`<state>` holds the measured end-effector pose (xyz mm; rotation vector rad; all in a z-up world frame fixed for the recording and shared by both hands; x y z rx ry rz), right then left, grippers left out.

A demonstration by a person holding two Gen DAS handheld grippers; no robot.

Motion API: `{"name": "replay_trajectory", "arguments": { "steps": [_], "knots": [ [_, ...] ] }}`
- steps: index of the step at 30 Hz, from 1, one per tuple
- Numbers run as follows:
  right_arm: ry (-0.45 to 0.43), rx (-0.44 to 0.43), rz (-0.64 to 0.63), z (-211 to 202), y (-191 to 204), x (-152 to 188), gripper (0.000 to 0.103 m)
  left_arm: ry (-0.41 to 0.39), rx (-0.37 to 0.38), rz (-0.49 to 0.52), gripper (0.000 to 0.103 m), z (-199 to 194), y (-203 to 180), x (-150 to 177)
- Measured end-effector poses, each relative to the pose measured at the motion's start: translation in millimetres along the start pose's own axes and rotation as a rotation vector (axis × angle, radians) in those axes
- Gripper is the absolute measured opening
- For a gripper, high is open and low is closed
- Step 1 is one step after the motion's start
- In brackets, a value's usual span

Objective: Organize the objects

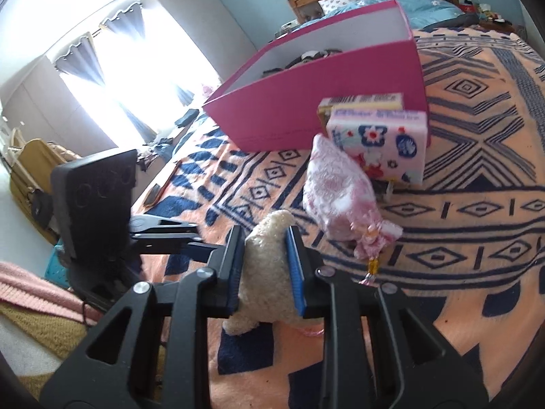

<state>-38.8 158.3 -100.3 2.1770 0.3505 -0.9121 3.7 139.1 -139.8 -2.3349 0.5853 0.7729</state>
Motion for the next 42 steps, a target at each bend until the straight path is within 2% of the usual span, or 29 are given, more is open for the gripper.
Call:
{"name": "replay_trajectory", "arguments": {
  "steps": [2,7,11,14,19,23,25,30,35,39,41,42],
  "knots": [
    [0.005,-0.002,-0.005,-3,-1,2,0.029,-0.016,-0.003,0.009,0.037,-1,-1,-2],
    [-0.029,-0.027,-0.026,-12,4,0,0.029,-0.077,-0.087,0.091,0.036,-17,-1,-21],
    [-0.073,-0.025,-0.076,-15,10,-7,0.029,-0.12,-0.206,0.151,0.036,-26,13,-37],
    [-0.058,-0.008,-0.131,-10,15,-3,0.029,-0.109,-0.299,0.156,0.036,-28,33,-35],
    [0.031,0.016,-0.259,10,32,26,0.029,-0.062,-0.229,0.028,0.037,-24,49,-18],
    [0.076,-0.003,-0.32,23,46,37,0.029,-0.07,-0.18,-0.087,0.04,-39,64,-10],
    [0.108,-0.005,-0.367,30,51,44,0.029,-0.1,-0.165,-0.129,0.046,-51,70,-9],
    [0.175,0.0,-0.487,44,67,62,0.029,-0.145,-0.165,-0.114,0.05,-70,65,-10],
    [0.148,-0.056,-0.407,39,62,52,0.029,-0.133,-0.168,-0.11,0.052,-68,65,-3],
    [0.101,-0.084,-0.245,34,45,30,0.03,-0.122,-0.147,-0.157,0.052,-64,72,6],
    [0.094,-0.081,-0.177,37,42,19,0.036,-0.116,-0.136,-0.18,0.052,-62,73,11],
    [0.099,-0.082,-0.145,41,40,17,0.046,-0.114,-0.139,-0.185,0.052,-62,74,13]
  ]
}}
Point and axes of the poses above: each gripper's, at about its wrist camera, not at the fingertips, and z roughly the way its jaws point, y to its left, x to its underside, the point moved 10 cm from there along z, roughly the way its jaws point, and after that the axes turned 7 degrees about -y, right-handed, at the moved point
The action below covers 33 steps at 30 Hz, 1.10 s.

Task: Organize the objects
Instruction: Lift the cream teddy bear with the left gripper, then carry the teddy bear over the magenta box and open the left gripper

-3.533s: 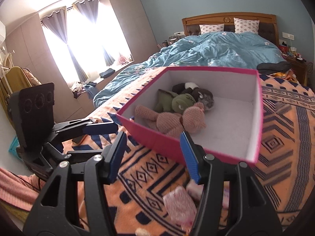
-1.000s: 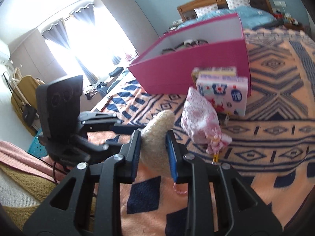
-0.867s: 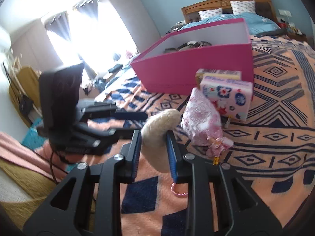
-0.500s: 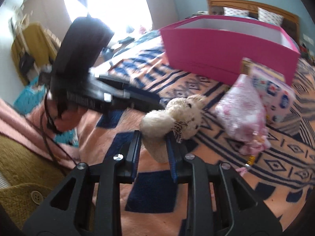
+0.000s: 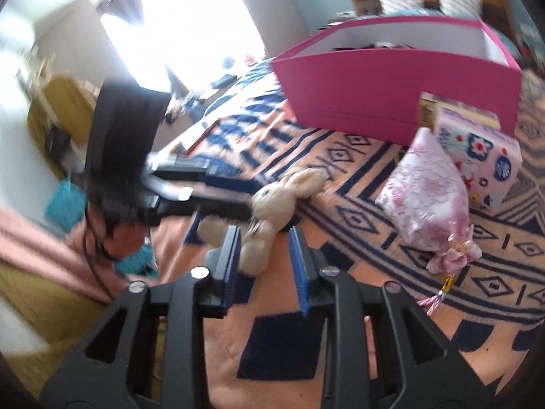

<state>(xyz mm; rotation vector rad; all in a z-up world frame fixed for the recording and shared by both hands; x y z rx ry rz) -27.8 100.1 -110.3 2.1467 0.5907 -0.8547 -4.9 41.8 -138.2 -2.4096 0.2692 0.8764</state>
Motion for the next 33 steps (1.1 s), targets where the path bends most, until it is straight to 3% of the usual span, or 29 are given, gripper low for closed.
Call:
{"name": "replay_trajectory", "arguments": {
  "steps": [1,2,8,12,15,16,24,33],
  "knots": [
    [0.002,0.004,0.033,4,-4,-5,0.054,0.002,-0.002,-0.002,0.053,0,1,2],
    [0.004,-0.001,0.062,10,-7,-8,0.055,0.004,0.0,-0.004,0.054,-1,2,4],
    [0.086,-0.002,0.127,48,-15,-14,0.055,0.016,0.028,-0.012,0.058,1,0,14],
    [0.134,-0.021,0.158,62,-16,-6,0.055,0.025,0.045,-0.013,0.053,8,-3,17],
    [0.141,-0.038,0.147,65,-11,-5,0.04,0.033,0.072,-0.021,0.047,12,-6,18],
    [0.139,-0.033,0.143,66,-11,-5,0.039,0.029,0.069,-0.016,0.046,13,-6,16],
    [0.052,0.017,0.078,40,-13,-26,0.037,-0.033,0.103,0.015,0.039,13,-23,-9],
    [-0.103,0.097,-0.047,-10,-15,-89,0.037,-0.145,0.129,0.139,0.039,4,-58,-83]
  ]
}}
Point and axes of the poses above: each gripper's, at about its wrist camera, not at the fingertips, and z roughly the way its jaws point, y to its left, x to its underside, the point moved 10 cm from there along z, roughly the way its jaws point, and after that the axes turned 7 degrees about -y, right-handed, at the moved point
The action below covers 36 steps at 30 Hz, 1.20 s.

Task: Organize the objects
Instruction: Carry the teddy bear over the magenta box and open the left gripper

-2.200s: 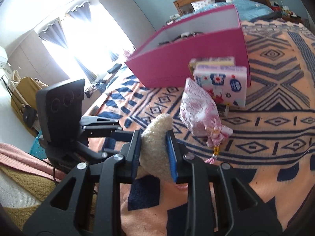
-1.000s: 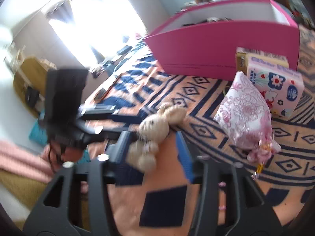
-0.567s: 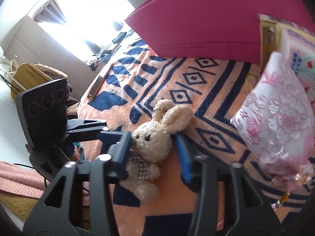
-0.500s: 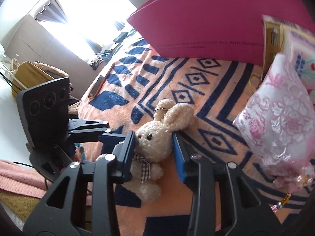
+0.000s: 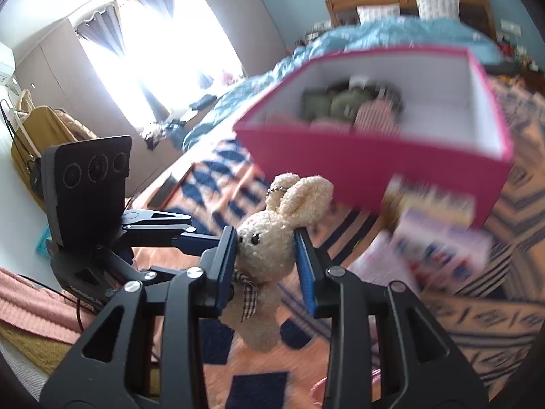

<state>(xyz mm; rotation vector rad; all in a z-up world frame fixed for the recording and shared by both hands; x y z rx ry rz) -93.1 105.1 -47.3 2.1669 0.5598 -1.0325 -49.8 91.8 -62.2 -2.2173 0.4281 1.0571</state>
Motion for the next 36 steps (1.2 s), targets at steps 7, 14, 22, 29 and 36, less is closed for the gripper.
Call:
{"name": "replay_trajectory", "arguments": {
  "steps": [7,14,22,29,36],
  "knots": [
    [-0.07,0.056,-0.096,-12,-20,-53,0.037,-0.038,0.0,0.05,0.039,19,2,-59],
    [-0.102,0.074,-0.16,-10,-40,-94,0.036,-0.05,-0.026,0.045,0.039,40,19,-97],
    [-0.093,0.102,-0.206,-1,-66,-123,0.032,-0.028,-0.067,0.049,0.039,69,44,-131],
    [-0.062,0.145,-0.233,15,-94,-137,0.032,0.018,-0.119,0.066,0.038,101,62,-146],
    [-0.014,0.181,-0.214,35,-130,-139,0.031,0.075,-0.128,0.062,0.037,128,77,-150]
  ]
}}
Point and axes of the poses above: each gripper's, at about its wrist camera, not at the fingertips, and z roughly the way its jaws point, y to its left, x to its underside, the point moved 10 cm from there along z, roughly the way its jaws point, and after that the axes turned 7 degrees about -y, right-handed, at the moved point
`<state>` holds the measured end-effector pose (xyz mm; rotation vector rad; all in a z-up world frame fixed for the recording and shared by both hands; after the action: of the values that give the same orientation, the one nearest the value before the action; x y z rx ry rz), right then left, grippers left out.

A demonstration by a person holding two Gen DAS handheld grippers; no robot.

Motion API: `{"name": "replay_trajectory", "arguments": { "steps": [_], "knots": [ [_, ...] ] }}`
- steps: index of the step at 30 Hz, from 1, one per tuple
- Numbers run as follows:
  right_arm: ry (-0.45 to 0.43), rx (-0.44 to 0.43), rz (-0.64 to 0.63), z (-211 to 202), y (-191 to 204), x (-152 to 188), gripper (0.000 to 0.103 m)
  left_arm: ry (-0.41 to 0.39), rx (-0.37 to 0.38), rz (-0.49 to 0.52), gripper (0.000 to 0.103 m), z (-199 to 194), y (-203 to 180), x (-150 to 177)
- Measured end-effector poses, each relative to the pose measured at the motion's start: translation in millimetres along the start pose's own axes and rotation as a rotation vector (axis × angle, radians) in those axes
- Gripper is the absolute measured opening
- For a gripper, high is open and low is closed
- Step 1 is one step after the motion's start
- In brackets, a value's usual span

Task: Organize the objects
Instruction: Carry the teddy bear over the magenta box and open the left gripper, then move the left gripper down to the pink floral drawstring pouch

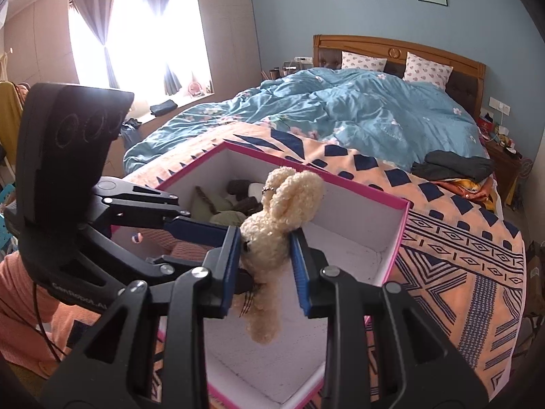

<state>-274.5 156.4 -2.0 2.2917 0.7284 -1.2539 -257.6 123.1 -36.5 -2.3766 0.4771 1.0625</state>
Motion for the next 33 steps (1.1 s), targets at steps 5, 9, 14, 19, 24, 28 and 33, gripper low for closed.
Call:
{"name": "replay_trajectory", "arguments": {
  "steps": [5,9,14,19,24,28,33],
  "knots": [
    [0.023,0.018,0.021,14,-19,2,0.031,0.049,-0.021,-0.003,0.037,17,9,-5],
    [0.035,0.04,0.026,23,-28,2,0.031,0.083,-0.052,0.02,0.036,23,9,-8],
    [0.071,0.097,0.049,39,-48,6,0.032,0.12,-0.105,0.036,0.035,32,17,-8],
    [0.084,0.148,0.061,43,-59,10,0.033,0.127,-0.111,0.035,0.036,33,16,-4],
    [0.079,0.15,0.083,34,-58,15,0.033,0.096,-0.104,0.037,0.039,23,11,-4],
    [0.061,0.128,0.11,21,-51,19,0.033,0.034,-0.091,0.035,0.049,5,3,-6],
    [-0.002,0.092,0.127,-8,-35,18,0.034,-0.053,-0.051,0.062,0.055,-28,-17,-5]
  ]
}}
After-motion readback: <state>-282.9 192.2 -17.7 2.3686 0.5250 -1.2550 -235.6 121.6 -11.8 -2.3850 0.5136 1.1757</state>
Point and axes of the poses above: each gripper's, at about its wrist camera, not at the fingertips, and z roughly the way its jaws point, y to its left, x to its underside, the point moved 10 cm from there along z, roughly the way its jaws point, and after that the axes turned 7 degrees about -y, right-handed, at the moved point
